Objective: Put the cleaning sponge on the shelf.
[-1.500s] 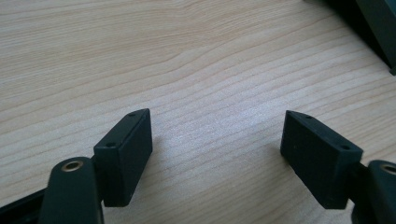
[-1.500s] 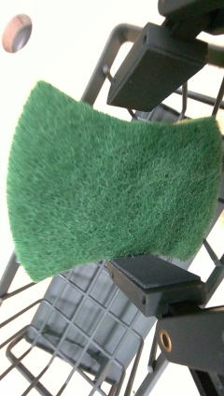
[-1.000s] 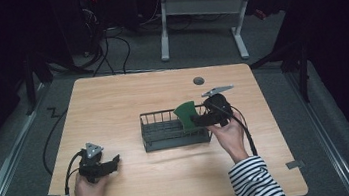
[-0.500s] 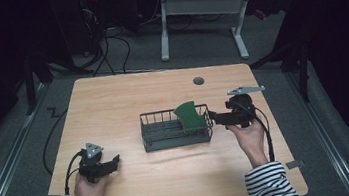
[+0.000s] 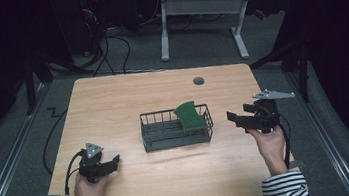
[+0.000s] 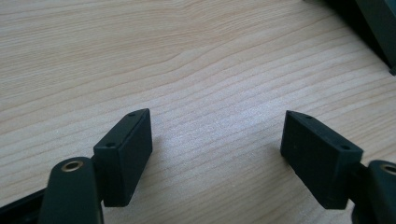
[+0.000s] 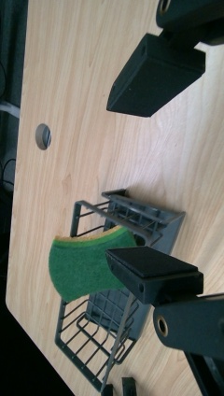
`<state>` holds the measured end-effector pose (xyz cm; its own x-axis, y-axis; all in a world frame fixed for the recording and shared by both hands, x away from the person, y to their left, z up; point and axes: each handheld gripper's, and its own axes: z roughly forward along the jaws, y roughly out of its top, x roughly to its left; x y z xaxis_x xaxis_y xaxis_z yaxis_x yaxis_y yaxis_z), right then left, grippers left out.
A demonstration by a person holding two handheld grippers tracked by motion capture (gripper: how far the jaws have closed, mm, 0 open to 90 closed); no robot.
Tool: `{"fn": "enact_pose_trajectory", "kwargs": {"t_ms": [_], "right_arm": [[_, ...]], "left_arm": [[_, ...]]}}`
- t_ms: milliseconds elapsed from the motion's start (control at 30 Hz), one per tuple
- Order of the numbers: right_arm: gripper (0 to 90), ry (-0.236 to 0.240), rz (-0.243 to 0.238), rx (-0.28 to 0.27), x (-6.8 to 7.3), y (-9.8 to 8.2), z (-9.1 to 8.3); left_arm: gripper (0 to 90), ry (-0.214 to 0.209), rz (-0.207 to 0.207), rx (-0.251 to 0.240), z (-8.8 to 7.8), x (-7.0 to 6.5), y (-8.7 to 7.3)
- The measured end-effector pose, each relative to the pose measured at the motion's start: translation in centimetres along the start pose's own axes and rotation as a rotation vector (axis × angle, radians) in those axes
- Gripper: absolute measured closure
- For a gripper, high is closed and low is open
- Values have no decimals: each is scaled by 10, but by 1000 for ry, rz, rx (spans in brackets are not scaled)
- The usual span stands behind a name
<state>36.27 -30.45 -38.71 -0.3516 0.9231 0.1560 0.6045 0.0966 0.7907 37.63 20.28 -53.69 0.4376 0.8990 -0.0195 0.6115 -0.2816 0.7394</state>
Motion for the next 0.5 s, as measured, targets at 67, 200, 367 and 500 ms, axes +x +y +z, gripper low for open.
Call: {"fn": "enact_pose_trajectory", "kwargs": {"t_ms": [67,200,367,500], "right_arm": [[250,0,4,-6,-3,-4,-4],[259,-3,17,-18,-11,-12,-12],[270,-10,40,-29,-19,-25,-19],[277,-9,50,-38,-24,-35,-22]], "left_arm": [[255,0,0,0,0,0,0],[255,0,0,0,0,0,0],[255,0,0,0,0,0,0],[255,0,0,0,0,0,0]]}}
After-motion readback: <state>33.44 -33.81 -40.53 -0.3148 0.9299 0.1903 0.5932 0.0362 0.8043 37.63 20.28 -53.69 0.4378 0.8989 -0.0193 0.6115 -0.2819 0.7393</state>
